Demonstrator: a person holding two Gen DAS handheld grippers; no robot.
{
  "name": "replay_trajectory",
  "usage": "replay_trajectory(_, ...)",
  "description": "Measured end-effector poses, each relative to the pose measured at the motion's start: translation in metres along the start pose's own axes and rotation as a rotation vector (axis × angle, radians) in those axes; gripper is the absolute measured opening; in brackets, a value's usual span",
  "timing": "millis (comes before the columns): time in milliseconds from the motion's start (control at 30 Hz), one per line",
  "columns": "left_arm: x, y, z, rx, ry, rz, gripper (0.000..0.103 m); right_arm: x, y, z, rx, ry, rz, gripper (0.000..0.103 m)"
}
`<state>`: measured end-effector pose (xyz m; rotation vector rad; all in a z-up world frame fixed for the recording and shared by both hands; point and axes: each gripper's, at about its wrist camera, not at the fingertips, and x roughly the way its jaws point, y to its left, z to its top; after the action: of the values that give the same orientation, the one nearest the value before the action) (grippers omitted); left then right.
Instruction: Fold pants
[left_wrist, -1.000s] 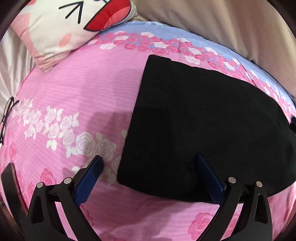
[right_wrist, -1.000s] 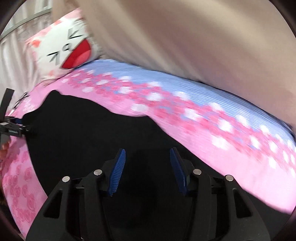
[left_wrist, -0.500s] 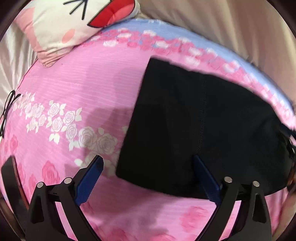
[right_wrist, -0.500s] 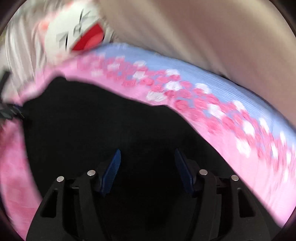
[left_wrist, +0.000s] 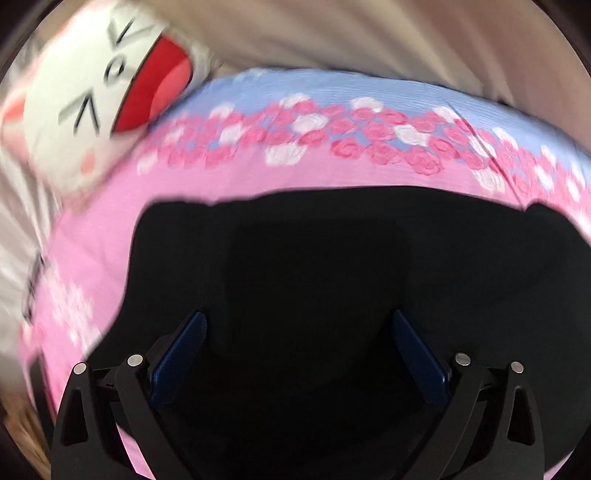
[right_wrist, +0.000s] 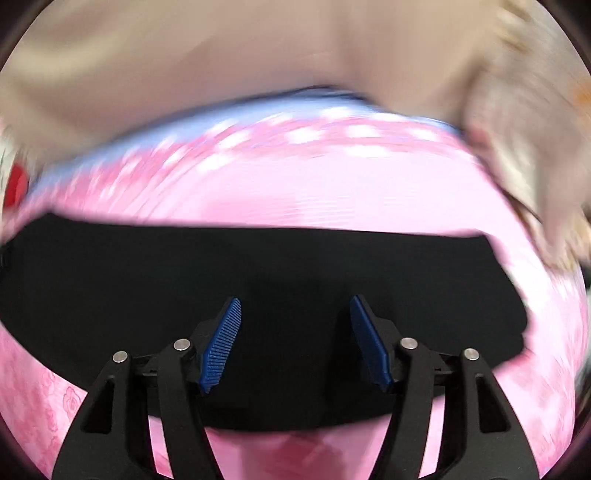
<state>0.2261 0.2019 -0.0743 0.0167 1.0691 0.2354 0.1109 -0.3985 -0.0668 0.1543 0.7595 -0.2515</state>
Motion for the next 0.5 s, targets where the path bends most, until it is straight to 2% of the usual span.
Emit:
replay_trajectory(33, -0.004, 0.002, 0.000, -0.029, -0.005, 0.024, 0.098, 0.000, -0.011, -0.001, -0.001, -0.002, -0.003, 0.060)
replay_trajectory(67, -0.009, 0.000, -0.001, -0.037, -0.017, 0.058, 0.098, 0.010, -0.025, -0.003, -0.019, 0.028, -0.048, 0.061)
replay_trajectory(100, -0.014, -0.006, -0.001, -0.036, -0.025, 0.086, 0.095, 0.019, -0.043, -0.009, -0.024, 0.064, -0.131, 0.066)
replay_trajectory(133, -0.023, -0.014, -0.003, -0.032, -0.038, 0.115, 0.094, 0.014, -0.055, -0.008, 0.018, 0.041, -0.106, 0.072)
replay_trajectory(167, -0.033, -0.022, -0.004, -0.025, -0.053, 0.120, 0.094, 0.007, -0.068, -0.008, 0.057, 0.031, -0.119, 0.067)
replay_trajectory(200, -0.047, -0.032, -0.006, -0.011, -0.072, 0.106, 0.094, -0.004, -0.083, -0.006, 0.070, -0.006, -0.162, 0.067)
replay_trajectory(300, -0.082, -0.074, -0.013, 0.045, -0.126, -0.008, 0.096, -0.018, -0.107, 0.008, 0.098, -0.062, -0.151, 0.068)
replay_trajectory(433, -0.104, -0.163, -0.029, 0.189, -0.125, -0.217, 0.096, 0.015, -0.113, 0.025, 0.018, -0.003, -0.170, 0.067)
replay_trajectory(467, -0.104, -0.187, -0.034, 0.222, -0.115, -0.252, 0.096, 0.024, -0.113, 0.026, -0.001, 0.019, -0.139, 0.051)
replay_trajectory(500, -0.102, -0.212, -0.041, 0.259, -0.101, -0.276, 0.096, 0.031, -0.107, 0.025, -0.031, 0.053, -0.117, 0.047)
